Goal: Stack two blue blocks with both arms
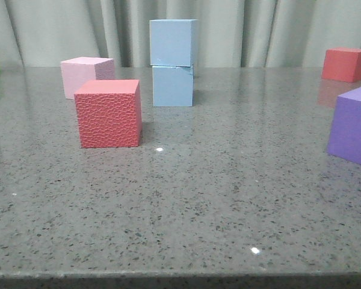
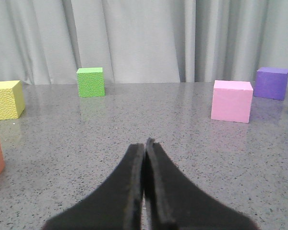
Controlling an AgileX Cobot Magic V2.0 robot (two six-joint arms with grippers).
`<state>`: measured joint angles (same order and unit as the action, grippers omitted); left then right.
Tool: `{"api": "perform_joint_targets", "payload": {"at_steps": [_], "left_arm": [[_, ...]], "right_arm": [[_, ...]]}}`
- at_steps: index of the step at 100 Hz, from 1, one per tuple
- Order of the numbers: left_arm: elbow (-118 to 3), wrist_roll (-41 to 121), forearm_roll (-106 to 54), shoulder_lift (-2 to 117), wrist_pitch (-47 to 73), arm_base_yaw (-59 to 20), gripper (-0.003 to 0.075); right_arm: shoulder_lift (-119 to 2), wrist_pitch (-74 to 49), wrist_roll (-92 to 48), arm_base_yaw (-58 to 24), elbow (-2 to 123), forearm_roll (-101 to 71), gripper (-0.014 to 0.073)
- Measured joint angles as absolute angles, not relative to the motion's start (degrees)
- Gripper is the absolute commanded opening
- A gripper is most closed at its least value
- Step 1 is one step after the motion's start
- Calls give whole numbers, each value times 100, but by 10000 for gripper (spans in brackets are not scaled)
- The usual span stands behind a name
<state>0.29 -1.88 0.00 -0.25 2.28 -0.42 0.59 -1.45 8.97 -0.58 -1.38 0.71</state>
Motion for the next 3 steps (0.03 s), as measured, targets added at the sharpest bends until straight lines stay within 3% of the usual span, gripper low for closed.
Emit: {"api": "perform_joint_targets", "payload": {"at_steps": [3], "left_arm": [[29,-188,0,-25,228,-42,-19]], "right_arm": [[59,-145,897,-58,-138,71,-67]]}}
